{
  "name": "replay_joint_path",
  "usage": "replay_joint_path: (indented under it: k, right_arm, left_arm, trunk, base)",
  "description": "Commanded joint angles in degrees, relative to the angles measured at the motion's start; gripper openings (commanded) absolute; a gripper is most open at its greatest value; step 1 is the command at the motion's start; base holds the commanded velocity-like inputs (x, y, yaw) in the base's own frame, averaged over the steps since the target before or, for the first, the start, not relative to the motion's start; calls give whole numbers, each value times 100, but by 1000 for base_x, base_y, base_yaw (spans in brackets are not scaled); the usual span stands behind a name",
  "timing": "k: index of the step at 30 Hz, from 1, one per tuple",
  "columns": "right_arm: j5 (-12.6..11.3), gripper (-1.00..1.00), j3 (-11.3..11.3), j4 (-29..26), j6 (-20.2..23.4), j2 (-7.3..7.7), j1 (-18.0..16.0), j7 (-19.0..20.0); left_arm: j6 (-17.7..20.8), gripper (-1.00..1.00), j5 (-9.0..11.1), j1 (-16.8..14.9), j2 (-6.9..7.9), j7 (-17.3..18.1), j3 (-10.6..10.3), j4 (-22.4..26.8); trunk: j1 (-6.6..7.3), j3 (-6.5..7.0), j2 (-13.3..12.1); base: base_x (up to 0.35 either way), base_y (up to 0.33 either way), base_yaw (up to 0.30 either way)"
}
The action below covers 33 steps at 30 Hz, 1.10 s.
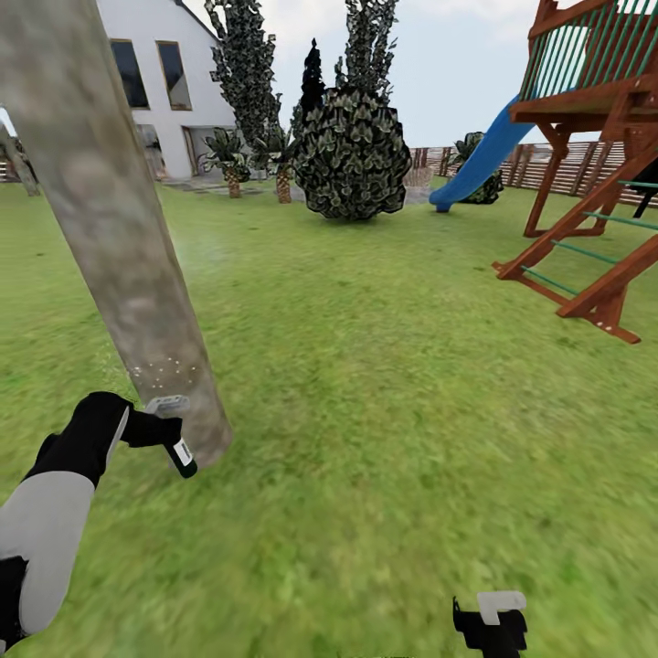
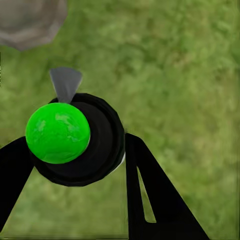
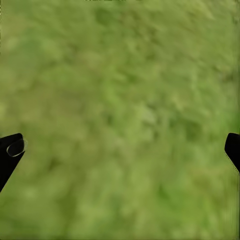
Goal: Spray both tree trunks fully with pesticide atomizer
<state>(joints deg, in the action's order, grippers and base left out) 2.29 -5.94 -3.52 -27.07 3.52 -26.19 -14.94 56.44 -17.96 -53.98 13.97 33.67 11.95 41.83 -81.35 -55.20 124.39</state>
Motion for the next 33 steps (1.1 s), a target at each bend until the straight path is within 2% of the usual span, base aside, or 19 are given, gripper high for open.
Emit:
replay_joint_path:
  k: [1,7,14,16,19,21,23,25,28,33]
  right_arm:
    - [0,100,-2,0,0,0,0,1]
    - [0,100,2,0,0,0,0,8]
    - [0,100,4,0,0,0,0,9]
    - [0,100,3,0,0,0,0,9]
    - [0,100,-2,0,0,-1,0,9]
    - [0,100,-3,0,0,0,0,9]
    - [0,100,-3,0,0,-2,0,9]
    - [0,100,-3,0,0,-3,0,9]
    - [0,100,4,0,-4,0,0,2]
    - [0,100,6,0,-8,0,0,-9]
  left_arm:
    - [2,-100,-1,4,0,-2,0,-5]
    - [-52,-100,-30,73,67,-32,-7,-94]
    - [-60,-100,-31,151,62,-39,-1,-102]
    - [-61,-100,-32,260,78,-82,19,-100]
    - [-89,-100,-28,517,184,-229,277,-93]
    - [-326,-100,-31,643,236,-256,403,-95]
    - [-560,-100,-29,790,247,-457,448,-96]
    - [-597,-100,-4,815,194,-555,449,-102]
    - [-653,-100,-11,827,-11,-587,448,-383]
    - [-1119,-100,-6,944,-27,-596,458,-432]
  trunk:
    - [0,0,0]
    - [0,0,0]
    - [0,0,0]
    - [0,0,0]
    - [0,0,0]
    - [0,0,0]
    - [0,0,0]
    - [0,0,0]
    - [0,0,0]
    - [0,0,0]
  base:
    - [-108,-272,260]
    - [21,-261,223]
    - [276,-128,11]
    - [326,-15,18]
    - [333,-2,216]
    - [334,0,267]
    - [150,0,275]
    - [39,0,145]
    - [13,-2,25]
    - [151,-162,1]
